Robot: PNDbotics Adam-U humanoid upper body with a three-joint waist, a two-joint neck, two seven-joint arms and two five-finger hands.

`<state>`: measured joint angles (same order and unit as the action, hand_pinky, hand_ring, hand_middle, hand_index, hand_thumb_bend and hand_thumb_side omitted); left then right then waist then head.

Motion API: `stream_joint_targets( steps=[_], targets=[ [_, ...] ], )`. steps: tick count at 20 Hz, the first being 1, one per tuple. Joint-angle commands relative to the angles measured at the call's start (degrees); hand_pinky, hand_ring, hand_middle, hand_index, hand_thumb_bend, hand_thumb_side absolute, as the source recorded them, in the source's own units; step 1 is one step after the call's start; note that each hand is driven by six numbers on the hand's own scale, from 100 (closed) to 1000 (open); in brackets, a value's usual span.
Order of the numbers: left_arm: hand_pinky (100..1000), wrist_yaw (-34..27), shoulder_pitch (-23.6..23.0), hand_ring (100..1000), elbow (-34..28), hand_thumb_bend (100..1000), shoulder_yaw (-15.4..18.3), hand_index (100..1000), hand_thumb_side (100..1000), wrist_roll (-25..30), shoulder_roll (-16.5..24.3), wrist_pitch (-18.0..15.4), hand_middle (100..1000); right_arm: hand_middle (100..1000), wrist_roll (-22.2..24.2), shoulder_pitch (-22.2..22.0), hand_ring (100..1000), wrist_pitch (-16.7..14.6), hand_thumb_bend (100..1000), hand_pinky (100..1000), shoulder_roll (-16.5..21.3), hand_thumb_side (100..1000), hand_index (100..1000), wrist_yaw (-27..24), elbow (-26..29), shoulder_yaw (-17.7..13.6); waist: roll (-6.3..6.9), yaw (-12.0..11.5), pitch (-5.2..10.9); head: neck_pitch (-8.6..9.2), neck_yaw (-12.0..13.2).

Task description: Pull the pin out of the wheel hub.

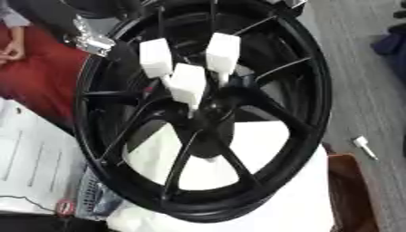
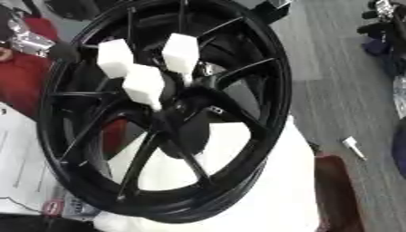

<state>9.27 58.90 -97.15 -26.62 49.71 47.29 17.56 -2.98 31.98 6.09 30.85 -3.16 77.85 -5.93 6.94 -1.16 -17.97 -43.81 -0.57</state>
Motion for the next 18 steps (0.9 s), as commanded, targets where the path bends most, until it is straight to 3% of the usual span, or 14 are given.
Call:
stream_joint_targets(
  steps=[1, 11, 18],
  targets=[
    [843, 1.24, 1.8, 838, 1.19, 589, -0.1, 891, 577, 0.36, -0.38, 1.58, 795, 729, 0.16, 1.01, 685, 0.01, 100, 854, 0.74, 852, 814, 0.22, 0.69, -0.08, -0.29, 0.11, 1.65, -0.31, 0.29],
    [833, 1.21, 3.55, 828, 4.68, 589, -1.86, 875, 564, 1.52, -3.81, 2.57, 780, 730, -0.21, 1.29, 686, 0.18, 100, 853, 0.04, 852, 814, -0.38, 0.56, -0.34, -0.9, 0.87, 1.55, -0.15, -0.11],
    [818, 3.84, 3.13, 806, 7.38, 576, -3.51, 843, 489, 2.25, -5.01, 2.03, 749, 730, -0.51, 1.34, 685, 0.16, 100, 853, -0.23, 851, 813, -0.68, 0.72, -0.47, -1.1, 0.99, 1.52, -0.27, 0.09]
  ],
)
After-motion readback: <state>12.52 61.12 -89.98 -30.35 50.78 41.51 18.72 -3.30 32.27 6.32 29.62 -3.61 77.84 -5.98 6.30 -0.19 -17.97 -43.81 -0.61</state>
